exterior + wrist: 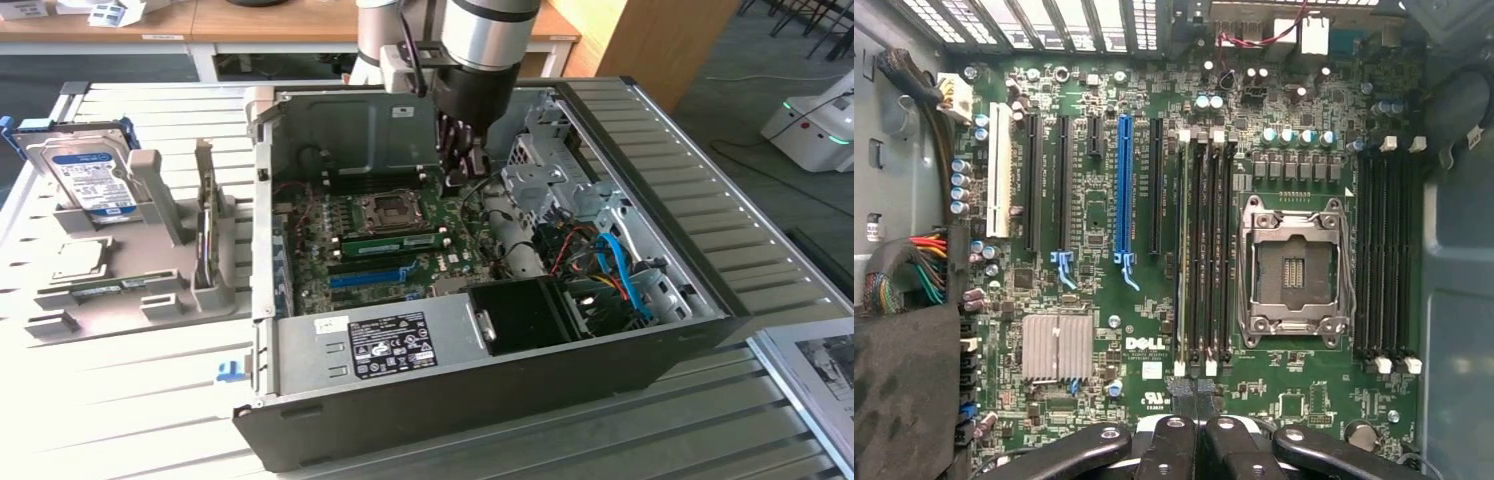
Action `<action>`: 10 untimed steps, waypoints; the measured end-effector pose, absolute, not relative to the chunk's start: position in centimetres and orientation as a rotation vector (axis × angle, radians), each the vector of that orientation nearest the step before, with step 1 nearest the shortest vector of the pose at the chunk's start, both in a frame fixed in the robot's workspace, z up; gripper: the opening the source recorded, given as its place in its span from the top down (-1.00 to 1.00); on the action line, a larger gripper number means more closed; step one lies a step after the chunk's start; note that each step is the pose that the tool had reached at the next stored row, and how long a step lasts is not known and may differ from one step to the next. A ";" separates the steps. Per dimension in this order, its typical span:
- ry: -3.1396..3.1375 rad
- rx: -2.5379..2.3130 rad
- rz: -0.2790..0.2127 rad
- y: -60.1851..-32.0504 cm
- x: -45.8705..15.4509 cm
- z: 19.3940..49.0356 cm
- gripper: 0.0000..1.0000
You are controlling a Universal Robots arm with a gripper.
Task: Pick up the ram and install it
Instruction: 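Press down the ram until it locks into place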
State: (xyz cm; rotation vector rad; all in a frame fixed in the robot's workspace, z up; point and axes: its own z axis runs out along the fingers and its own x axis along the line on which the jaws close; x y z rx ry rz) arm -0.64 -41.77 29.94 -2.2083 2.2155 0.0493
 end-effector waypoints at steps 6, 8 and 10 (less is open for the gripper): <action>2.216 -2.208 0.049 -41.8 -0.6 29.4 0.80; 2.216 -2.208 0.049 -41.8 -0.6 29.2 0.80; 2.216 -2.208 0.049 -41.8 -0.6 29.1 0.80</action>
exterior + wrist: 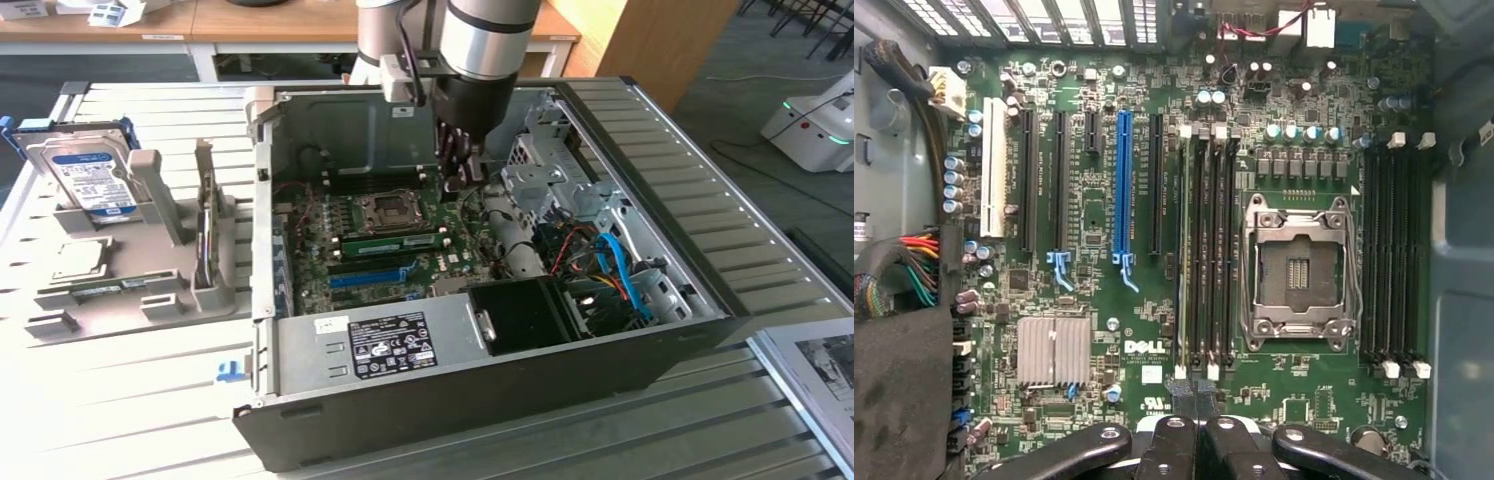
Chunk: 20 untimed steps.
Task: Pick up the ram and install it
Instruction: 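Press down the ram until it locks into place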
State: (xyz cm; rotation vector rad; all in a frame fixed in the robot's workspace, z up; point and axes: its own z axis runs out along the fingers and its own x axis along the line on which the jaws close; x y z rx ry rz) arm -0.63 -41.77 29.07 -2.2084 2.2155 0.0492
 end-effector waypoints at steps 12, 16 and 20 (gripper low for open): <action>2.216 -2.208 0.049 -41.8 -0.6 28.2 0.80; 2.216 -2.208 0.049 -41.8 -0.6 27.9 0.80; 2.216 -2.208 0.049 -41.8 -0.6 27.6 0.80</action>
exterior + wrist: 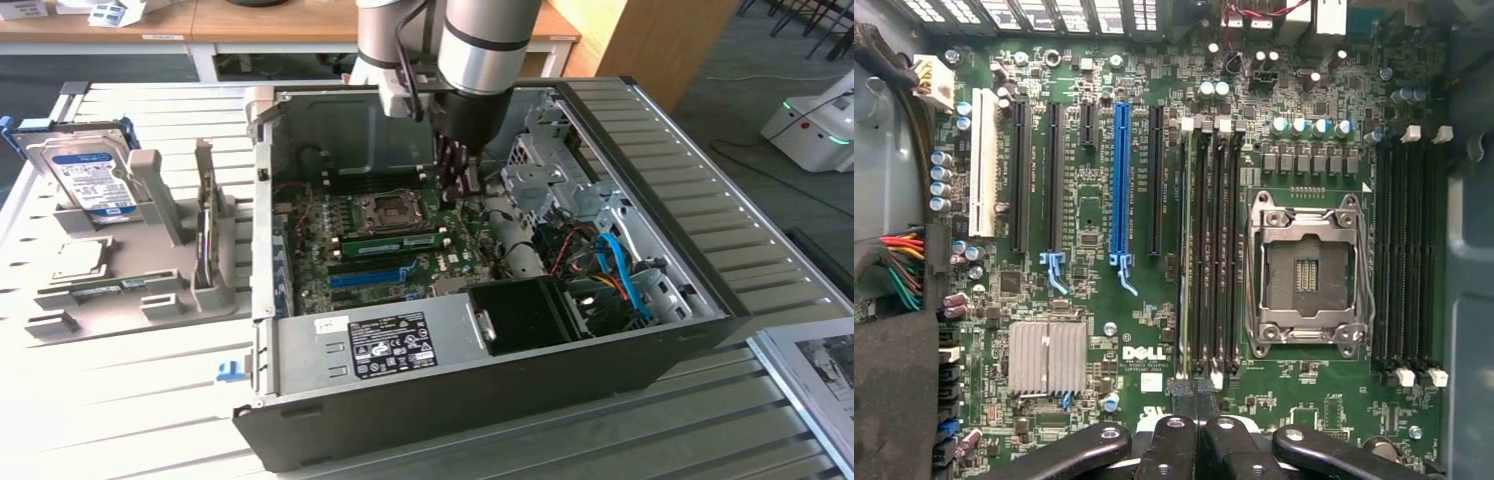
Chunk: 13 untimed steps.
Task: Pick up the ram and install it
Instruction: 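Press down the ram until it locks into place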
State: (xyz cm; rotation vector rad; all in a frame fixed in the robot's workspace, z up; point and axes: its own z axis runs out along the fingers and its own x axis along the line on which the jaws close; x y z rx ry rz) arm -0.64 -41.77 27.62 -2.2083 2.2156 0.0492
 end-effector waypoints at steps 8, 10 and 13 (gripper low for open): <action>2.216 -2.208 0.049 -41.8 -0.6 27.1 0.80; 2.216 -2.208 0.049 -41.8 -0.6 26.9 0.80; 2.215 -2.208 0.049 -41.8 -0.6 26.8 0.80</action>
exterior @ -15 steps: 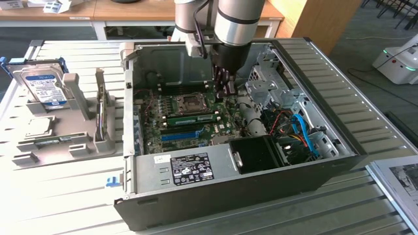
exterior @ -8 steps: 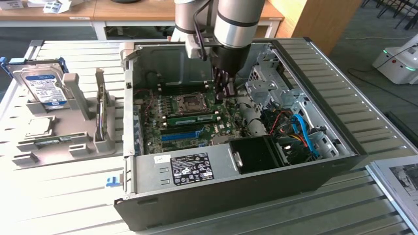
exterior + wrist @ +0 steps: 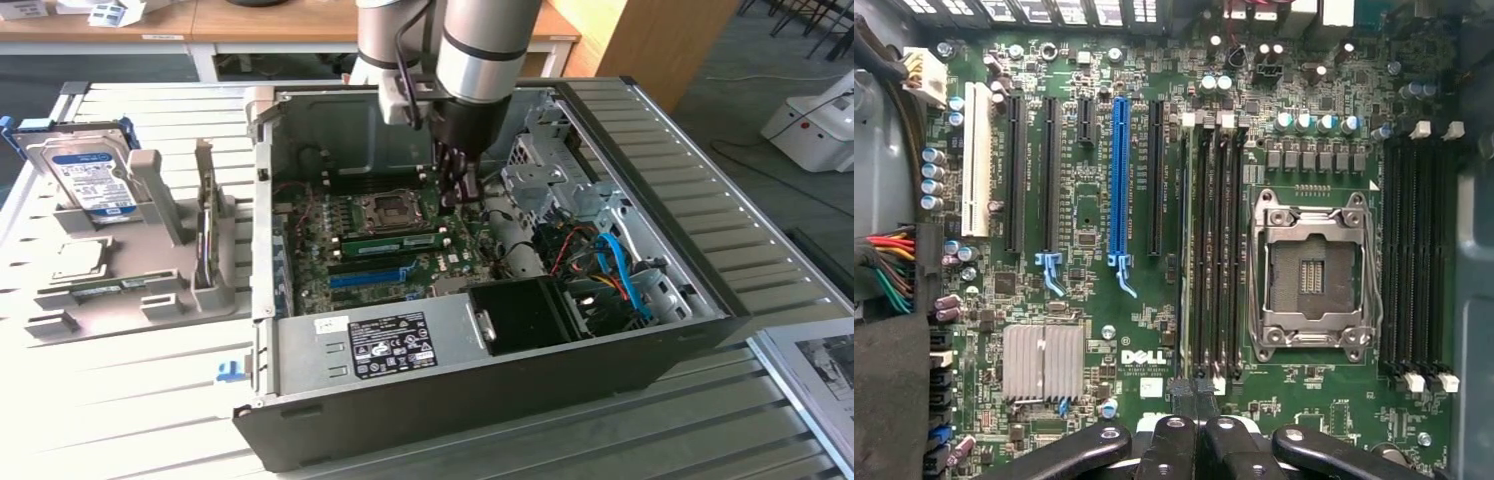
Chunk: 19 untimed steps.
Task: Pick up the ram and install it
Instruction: 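Press down the ram until it locks into place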
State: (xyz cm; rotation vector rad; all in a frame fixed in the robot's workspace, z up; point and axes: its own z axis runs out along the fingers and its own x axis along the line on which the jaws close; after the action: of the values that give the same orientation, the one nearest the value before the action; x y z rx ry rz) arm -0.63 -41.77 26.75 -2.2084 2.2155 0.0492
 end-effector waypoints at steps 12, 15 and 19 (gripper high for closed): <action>2.216 -2.208 0.049 -41.8 -0.6 25.9 0.80; 2.216 -2.208 0.049 -41.8 -0.6 25.7 0.80; 2.215 -2.208 0.049 -41.8 -0.6 25.4 0.80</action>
State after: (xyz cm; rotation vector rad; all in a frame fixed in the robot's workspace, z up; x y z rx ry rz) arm -0.63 -41.77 25.39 -2.2084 2.2155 0.0492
